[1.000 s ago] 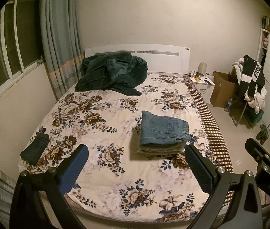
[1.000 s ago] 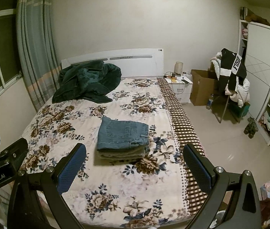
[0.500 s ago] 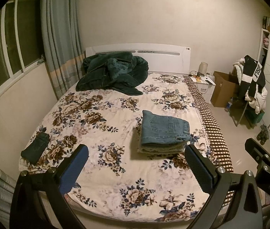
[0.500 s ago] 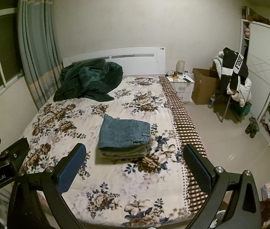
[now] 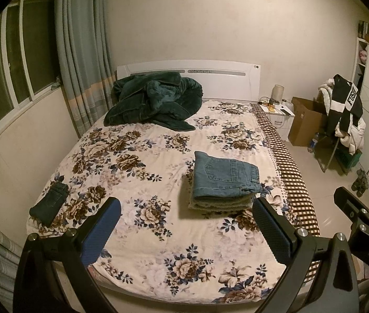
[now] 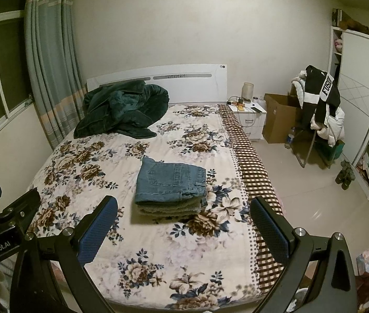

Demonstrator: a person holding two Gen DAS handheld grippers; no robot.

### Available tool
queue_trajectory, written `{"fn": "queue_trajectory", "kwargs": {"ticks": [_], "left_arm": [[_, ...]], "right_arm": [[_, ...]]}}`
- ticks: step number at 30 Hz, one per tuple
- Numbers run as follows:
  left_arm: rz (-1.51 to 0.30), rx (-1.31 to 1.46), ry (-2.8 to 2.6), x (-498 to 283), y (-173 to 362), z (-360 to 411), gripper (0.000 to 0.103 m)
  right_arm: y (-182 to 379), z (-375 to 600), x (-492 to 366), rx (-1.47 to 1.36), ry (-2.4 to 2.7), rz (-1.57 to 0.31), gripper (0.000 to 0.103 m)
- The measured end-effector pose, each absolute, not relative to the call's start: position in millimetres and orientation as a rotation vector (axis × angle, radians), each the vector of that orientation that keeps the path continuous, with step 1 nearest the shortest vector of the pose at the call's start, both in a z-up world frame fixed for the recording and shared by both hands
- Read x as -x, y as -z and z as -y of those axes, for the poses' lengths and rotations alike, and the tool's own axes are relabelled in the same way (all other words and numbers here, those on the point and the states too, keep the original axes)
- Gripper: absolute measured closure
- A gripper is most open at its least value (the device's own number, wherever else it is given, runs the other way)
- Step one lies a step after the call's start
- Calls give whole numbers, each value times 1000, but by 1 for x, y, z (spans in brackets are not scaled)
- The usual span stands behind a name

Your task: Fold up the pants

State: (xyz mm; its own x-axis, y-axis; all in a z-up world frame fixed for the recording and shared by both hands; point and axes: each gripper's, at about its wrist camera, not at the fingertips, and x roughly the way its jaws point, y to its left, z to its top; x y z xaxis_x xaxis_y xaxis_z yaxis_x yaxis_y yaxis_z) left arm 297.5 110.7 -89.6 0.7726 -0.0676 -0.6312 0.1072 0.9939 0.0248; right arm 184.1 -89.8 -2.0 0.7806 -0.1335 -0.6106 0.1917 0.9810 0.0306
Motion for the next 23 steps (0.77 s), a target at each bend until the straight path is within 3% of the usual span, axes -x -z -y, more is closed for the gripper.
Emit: {"fn": "queue_trajectory", "kwargs": {"ticks": [23], "left_arm": [[-668, -60, 90, -298, 86, -112, 0]], "right_arm": [[3, 89, -185, -94, 169, -658, 0]]}}
